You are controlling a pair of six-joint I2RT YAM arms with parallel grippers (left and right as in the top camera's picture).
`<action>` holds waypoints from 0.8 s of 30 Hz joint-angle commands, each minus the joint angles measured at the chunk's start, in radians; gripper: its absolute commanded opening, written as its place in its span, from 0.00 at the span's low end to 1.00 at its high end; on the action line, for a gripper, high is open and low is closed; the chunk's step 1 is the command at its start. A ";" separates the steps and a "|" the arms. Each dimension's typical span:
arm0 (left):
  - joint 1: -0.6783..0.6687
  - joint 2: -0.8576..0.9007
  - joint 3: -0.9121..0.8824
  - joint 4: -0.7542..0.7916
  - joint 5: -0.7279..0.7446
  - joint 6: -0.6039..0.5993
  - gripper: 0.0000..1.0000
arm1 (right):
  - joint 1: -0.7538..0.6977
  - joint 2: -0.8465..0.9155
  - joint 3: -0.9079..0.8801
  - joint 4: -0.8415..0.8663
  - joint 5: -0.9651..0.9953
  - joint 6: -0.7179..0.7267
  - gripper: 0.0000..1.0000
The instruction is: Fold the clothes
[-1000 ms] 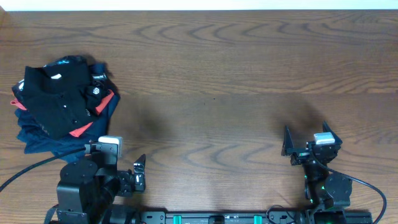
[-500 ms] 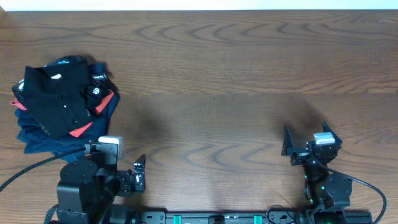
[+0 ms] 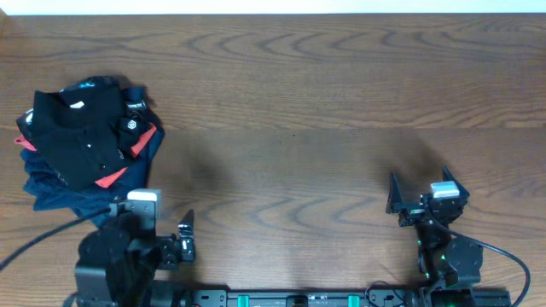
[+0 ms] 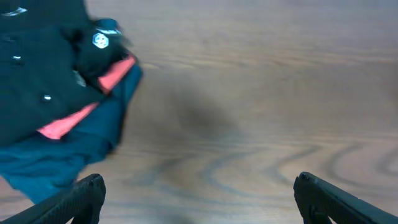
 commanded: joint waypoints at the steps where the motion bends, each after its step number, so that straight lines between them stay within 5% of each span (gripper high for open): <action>1: 0.029 -0.084 -0.108 0.040 -0.054 0.013 0.98 | 0.010 -0.006 -0.001 -0.004 0.000 -0.013 0.99; 20: 0.122 -0.371 -0.803 1.019 -0.058 0.013 0.98 | 0.010 -0.006 -0.001 -0.004 0.000 -0.013 0.99; 24: 0.122 -0.371 -0.852 1.086 -0.062 0.014 0.98 | 0.010 -0.006 -0.001 -0.004 0.000 -0.013 0.99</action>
